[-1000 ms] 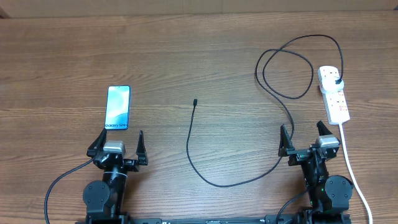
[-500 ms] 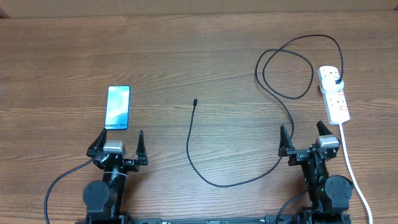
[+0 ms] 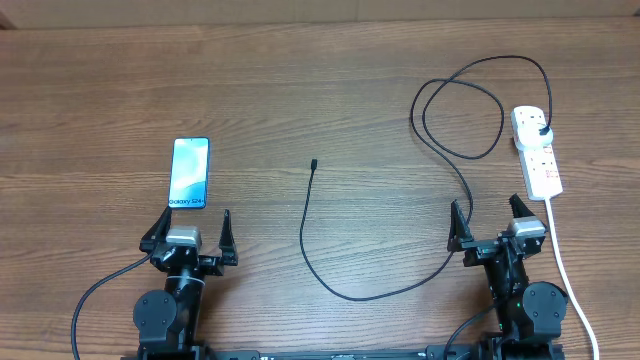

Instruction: Plug charger to phone and switch on socket

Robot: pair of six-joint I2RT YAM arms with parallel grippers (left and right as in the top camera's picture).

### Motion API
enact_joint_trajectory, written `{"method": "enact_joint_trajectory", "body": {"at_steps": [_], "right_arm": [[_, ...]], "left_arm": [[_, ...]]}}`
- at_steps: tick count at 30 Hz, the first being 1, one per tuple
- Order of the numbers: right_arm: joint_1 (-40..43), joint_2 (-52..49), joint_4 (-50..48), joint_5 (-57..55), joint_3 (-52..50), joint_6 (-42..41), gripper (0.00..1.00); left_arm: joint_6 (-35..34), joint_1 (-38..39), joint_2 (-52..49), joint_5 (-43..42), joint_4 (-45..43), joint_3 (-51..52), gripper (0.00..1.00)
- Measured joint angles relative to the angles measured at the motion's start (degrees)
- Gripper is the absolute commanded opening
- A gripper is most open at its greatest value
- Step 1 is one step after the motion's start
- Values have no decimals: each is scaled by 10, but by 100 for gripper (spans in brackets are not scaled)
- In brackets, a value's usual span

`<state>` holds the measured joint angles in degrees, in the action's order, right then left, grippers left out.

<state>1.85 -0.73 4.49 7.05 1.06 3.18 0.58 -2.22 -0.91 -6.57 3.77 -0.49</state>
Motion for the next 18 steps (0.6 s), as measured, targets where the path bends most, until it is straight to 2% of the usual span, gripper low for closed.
{"method": "enact_joint_trajectory", "body": {"at_steps": [12,18], "right_arm": [[0,0,0,0,0,0,100],[0,0,-2,0,0,0,100]], "left_arm": [[-7,0,0,0,1,0,100],[-11,0,-3,9,49,-32,100]]}}
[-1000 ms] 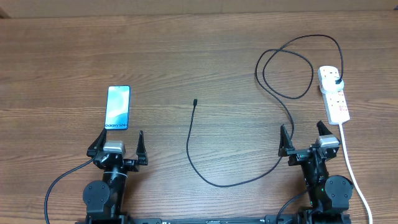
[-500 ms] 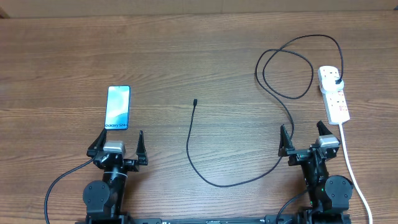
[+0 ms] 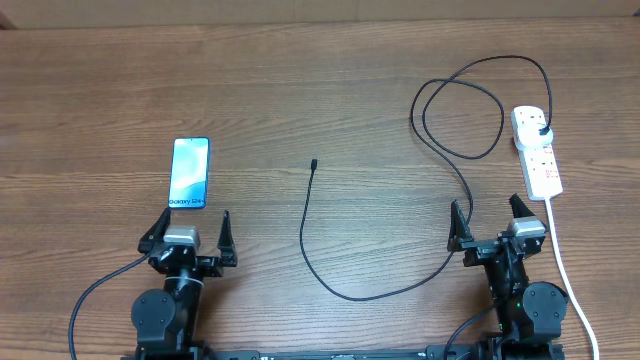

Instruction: Plug charger to phone and switch on socket

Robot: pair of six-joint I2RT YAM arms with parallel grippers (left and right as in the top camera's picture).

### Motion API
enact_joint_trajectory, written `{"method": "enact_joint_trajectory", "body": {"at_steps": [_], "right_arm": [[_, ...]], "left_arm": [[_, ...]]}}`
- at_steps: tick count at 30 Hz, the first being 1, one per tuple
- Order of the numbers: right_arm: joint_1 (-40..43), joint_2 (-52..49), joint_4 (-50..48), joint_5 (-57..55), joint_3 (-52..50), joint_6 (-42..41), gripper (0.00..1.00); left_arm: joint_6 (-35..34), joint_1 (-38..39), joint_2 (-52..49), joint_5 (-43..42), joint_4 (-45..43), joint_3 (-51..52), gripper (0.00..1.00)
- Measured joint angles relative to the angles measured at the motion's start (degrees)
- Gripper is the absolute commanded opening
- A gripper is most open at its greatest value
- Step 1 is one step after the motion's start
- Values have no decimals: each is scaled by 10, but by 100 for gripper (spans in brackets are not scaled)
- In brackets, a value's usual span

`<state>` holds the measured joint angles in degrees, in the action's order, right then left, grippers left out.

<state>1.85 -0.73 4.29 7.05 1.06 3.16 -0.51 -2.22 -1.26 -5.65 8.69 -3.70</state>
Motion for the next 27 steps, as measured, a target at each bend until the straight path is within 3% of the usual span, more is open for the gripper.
{"method": "enact_joint_trajectory", "body": {"at_steps": [11,19,27], "right_arm": [[0,0,28,0,15,-13,100],[0,-19,78,0,99,-25,100],[0,-104,171,0,219,-28,100]], "left_arm": [[0,0,-129,34,21,-120,100],[0,0,-262,39,26,-213,100],[0,0,-362,40,104,-318,100]]}}
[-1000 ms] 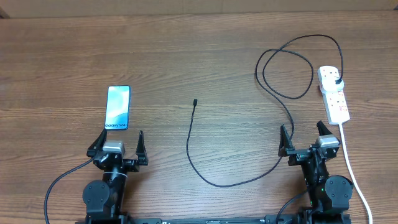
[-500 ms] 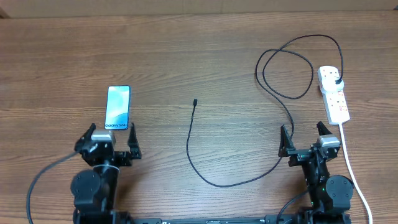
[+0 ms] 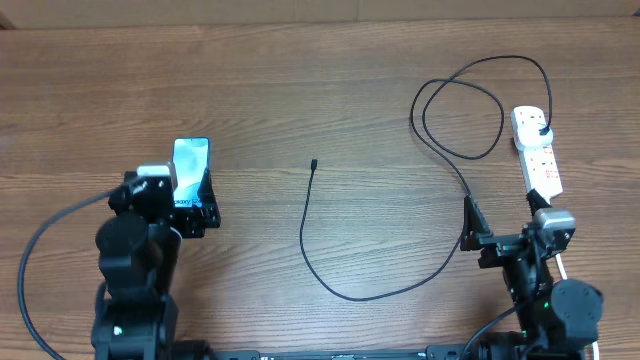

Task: Plug charger to phone and switch on socket
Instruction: 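Move the left gripper over the phone and the right gripper toward the cable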

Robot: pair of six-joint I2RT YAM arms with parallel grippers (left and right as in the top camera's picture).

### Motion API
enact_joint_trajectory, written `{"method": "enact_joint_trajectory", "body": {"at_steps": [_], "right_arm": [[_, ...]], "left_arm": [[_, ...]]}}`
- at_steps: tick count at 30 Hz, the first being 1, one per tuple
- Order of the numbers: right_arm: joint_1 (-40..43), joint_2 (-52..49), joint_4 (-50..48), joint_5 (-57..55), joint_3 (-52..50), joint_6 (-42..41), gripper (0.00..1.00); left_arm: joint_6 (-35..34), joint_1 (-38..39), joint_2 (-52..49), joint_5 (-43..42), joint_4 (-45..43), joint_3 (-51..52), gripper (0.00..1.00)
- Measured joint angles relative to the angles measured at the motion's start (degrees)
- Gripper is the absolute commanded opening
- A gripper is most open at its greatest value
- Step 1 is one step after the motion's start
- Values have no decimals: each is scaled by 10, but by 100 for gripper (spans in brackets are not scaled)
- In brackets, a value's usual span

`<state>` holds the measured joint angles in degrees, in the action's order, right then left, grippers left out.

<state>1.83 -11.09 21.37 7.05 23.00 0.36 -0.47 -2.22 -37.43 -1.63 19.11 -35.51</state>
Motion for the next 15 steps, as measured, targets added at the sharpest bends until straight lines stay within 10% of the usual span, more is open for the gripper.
{"method": "enact_joint_trajectory", "body": {"at_steps": [15], "right_arm": [[0,-320,248,44,311,-2,100]], "left_arm": [[-5,-8,-228,-91,262,-299,100]]}}
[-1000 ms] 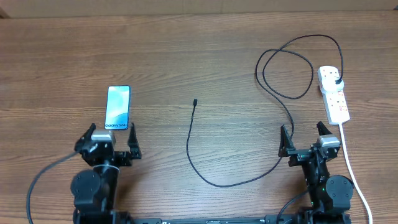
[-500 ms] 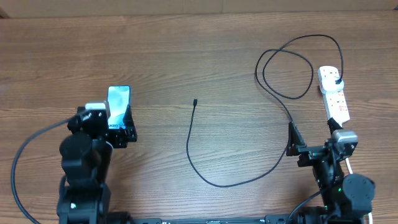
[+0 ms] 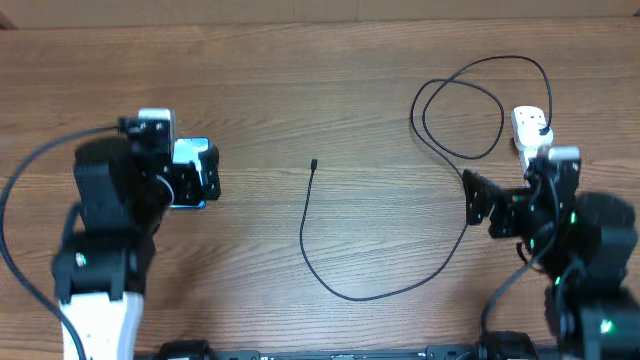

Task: Plug charger to phone and switch on socket
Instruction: 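Move the left gripper over the phone and the right gripper toward the cable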

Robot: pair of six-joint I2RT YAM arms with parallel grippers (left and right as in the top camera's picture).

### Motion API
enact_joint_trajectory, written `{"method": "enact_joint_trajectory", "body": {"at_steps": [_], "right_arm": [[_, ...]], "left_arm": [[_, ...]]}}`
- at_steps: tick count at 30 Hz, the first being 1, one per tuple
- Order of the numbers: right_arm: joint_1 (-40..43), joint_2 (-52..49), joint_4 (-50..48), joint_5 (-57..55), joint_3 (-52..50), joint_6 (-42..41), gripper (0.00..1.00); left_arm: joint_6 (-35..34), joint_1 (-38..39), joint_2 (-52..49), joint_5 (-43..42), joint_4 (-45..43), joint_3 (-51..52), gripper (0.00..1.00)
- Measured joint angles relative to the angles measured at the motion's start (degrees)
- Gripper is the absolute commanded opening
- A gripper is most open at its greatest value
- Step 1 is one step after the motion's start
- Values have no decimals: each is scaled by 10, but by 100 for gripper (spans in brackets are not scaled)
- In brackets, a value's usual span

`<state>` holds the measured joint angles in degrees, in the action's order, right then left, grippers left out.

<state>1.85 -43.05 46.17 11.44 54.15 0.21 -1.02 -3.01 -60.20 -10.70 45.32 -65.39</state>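
The phone (image 3: 193, 151), its blue screen lit, lies flat at the left of the table, mostly covered by my left gripper (image 3: 188, 178). That gripper hangs open over the phone, with one dark finger (image 3: 212, 176) at the phone's right edge. The black charger cable (image 3: 305, 235) curves across the middle, and its free plug tip (image 3: 314, 163) lies bare on the wood. The white socket strip (image 3: 530, 122) at the right shows only its far end. My right gripper (image 3: 512, 205) hovers open over the rest, its left finger (image 3: 474, 200) beside the cable.
The cable makes a large loop (image 3: 470, 100) at the back right before reaching the adapter on the strip. The brown wooden table (image 3: 330, 70) has its far edge along the top of the view. The arms' own black cables trail toward the near edge.
Both arms have reached further out. My left gripper went from the phone's near end to over its middle. The right gripper now stands over the near part of the socket strip.
Both grippers first rested open at the near edge, the phone, cable and strip lying untouched. By 0.5 s ago the left arm had risen to the phone and the right had lifted slightly. Now each hangs over its own object; nothing has been moved.
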Motion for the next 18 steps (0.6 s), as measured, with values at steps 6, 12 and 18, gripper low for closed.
{"method": "enact_joint_trajectory", "body": {"at_steps": [6,12,18], "right_arm": [[0,-143,129,40,138,0,100],[0,-237,156,92,179,-1,100],[0,-291,167,161,179,-2,100]], "left_arm": [[-2,-5,-114,-48,97,-129,100],[-2,-5,-182,-41,103,-145,100],[-3,-8,-270,9,111,-145,100]]}}
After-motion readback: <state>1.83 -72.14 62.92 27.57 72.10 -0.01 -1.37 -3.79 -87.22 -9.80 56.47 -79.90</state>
